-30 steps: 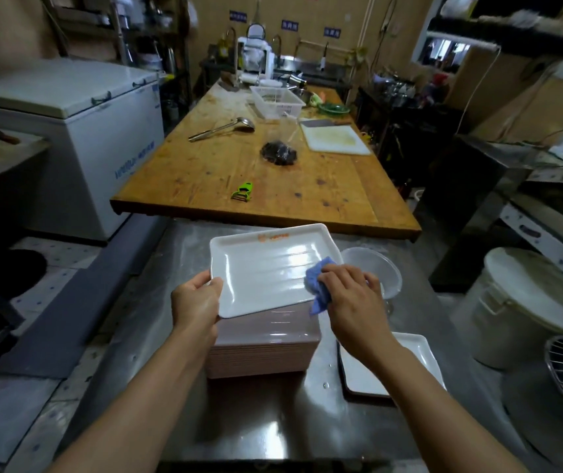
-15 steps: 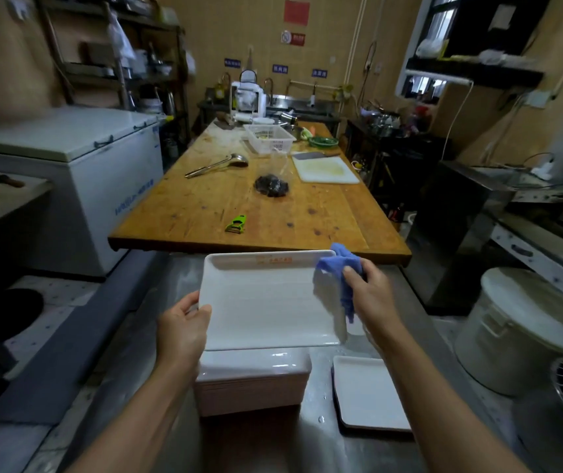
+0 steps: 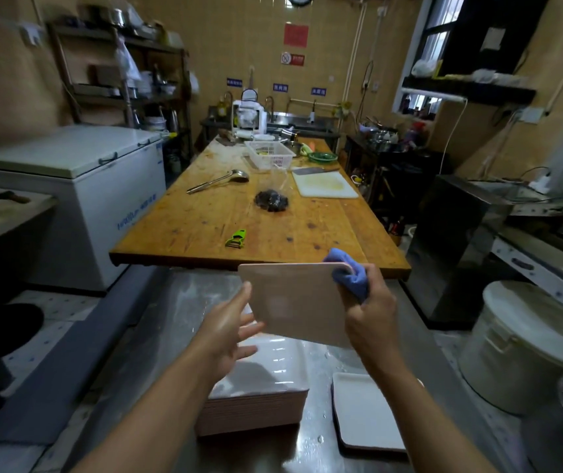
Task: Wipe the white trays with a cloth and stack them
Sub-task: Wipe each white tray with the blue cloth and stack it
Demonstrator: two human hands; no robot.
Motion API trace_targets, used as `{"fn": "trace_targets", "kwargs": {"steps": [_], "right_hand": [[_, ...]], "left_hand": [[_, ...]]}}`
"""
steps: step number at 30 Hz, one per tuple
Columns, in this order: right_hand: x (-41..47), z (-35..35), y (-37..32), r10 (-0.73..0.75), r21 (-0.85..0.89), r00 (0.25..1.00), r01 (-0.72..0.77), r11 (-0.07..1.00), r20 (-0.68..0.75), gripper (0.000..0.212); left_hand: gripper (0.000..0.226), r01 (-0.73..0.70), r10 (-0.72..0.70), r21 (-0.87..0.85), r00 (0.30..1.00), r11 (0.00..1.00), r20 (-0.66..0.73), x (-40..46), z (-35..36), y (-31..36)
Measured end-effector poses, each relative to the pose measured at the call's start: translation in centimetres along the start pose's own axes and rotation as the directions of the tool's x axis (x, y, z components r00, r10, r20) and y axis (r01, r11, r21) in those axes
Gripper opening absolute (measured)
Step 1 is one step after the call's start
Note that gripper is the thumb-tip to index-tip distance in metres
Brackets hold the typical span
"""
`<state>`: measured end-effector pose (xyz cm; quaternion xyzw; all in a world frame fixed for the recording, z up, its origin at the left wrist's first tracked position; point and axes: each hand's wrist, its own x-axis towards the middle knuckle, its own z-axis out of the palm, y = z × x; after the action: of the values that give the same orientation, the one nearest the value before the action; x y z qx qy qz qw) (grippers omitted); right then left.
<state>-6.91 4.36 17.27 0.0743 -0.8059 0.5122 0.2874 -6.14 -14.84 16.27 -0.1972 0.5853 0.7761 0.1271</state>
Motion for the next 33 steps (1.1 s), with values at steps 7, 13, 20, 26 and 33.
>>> {"fn": "trace_targets", "kwargs": {"steps": [7,13,20,26,33], "right_hand": [[-3.2,0.2,-0.5,-0.489,-0.02,0.855,0.5,0.866,0.173,0.021],[-5.5,0.8,0.0,-0.469,-0.143,0.739,0.595,0.791,0.484,0.051],[-4.7,3.0,-1.6,-0.188,-0.196,0.818,0.342,0.919,0.544,0.056],[-2.0,4.8,-3.2,-0.204,-0.185,0.826,0.345,0.92,0.525,0.055],[1.6,6.2,-4.2,-0.143,-0.297,0.862,0.317,0.901,0.486,0.049]], "left_hand": [[0.043,0.14,-0.084,-0.334,0.981,0.932,0.178,0.1,3.1,1.9],[0.025,-0.004,0.1,-0.488,0.98,0.873,0.17,0.3,2.6,0.0],[0.026,-0.056,0.227,-0.55,0.942,0.833,0.248,0.3,1.1,-1.5],[0.034,-0.096,0.32,-0.548,0.888,0.831,0.33,-0.2,0.0,-1.1],[0.033,-0.154,0.34,-0.433,0.854,0.888,0.394,-0.6,-0.4,-1.7]]}}
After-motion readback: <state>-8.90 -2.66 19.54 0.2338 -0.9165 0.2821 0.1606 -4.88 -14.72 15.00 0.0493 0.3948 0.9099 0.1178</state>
